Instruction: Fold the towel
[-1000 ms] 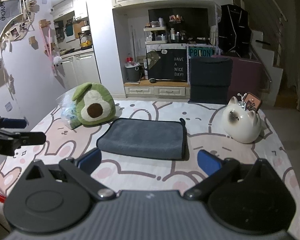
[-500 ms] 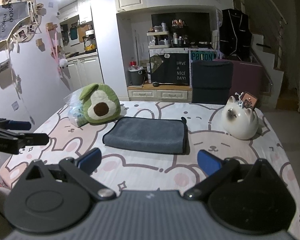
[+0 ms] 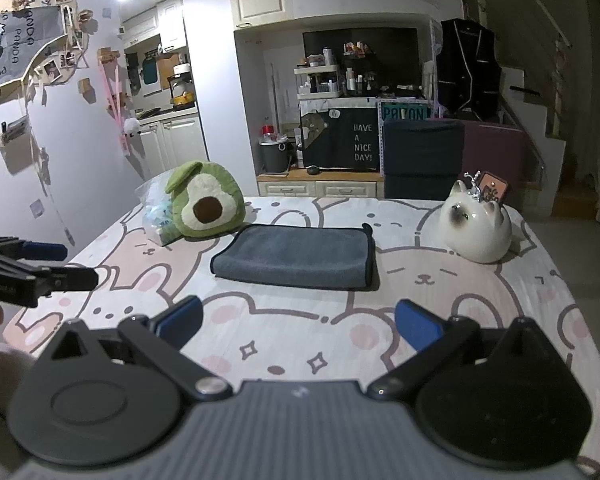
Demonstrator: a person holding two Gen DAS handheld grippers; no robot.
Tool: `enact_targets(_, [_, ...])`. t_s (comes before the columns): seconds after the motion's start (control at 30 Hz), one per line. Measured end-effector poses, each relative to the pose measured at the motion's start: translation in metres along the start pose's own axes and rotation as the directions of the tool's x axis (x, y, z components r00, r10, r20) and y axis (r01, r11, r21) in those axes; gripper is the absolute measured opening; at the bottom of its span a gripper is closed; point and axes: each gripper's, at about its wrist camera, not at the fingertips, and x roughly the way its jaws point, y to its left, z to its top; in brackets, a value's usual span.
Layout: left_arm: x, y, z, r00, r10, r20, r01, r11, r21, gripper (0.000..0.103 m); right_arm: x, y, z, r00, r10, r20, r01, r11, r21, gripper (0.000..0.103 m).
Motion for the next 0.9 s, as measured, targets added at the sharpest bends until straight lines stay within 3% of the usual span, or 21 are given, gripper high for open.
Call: enact_targets(0.9, [-0.002,-0.001,-0.013,1.000,0.019,0.010,-0.019,1.000,0.001,0.103,-0.003,0.004,-0.011,1.000,-0.009,0.012,0.009,1.000,-0.017,0.103])
